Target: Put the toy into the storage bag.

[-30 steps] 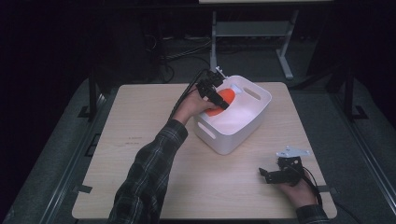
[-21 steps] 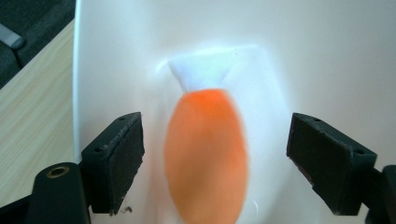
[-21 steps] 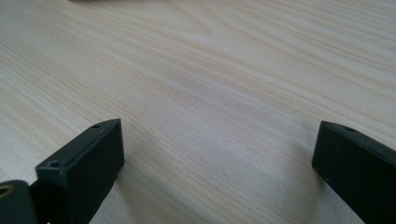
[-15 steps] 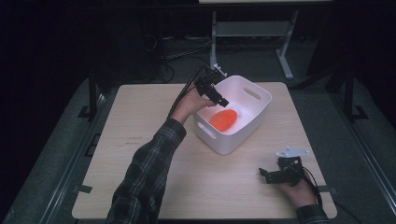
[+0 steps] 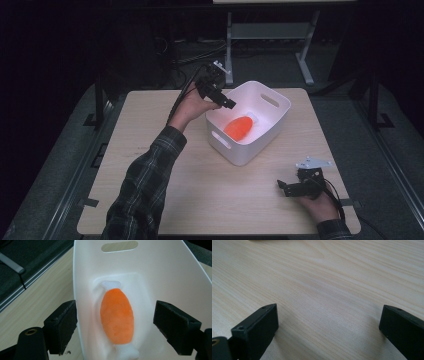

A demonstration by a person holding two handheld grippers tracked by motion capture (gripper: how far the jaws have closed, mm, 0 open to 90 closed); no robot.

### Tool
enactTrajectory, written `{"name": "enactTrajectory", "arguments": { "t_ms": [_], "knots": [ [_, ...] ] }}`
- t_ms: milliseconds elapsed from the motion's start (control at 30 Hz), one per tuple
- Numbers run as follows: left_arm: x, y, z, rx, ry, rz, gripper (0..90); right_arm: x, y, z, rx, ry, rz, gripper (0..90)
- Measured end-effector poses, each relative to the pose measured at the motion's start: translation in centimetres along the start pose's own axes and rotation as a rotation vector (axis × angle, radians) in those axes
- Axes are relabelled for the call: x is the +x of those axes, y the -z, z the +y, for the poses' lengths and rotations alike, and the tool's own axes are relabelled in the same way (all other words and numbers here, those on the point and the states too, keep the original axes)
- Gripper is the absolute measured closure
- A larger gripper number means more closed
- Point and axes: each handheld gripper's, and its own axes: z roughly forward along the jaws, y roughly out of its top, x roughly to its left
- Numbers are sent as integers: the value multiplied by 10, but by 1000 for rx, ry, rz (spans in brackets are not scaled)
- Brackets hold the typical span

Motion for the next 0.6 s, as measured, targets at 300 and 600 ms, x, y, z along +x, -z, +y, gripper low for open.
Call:
{"name": "enactTrajectory", "arguments": {
  "t_ms": [300, 600],
  "knots": [
    [0, 17, -18, -23, 9, -2, 187, 0, 0, 0, 2, -6, 2, 19],
    [-4, 37, -58, -59, 39, 16, 186, 0, -1, 0, 2, 1, -2, 19]
  ]
}}
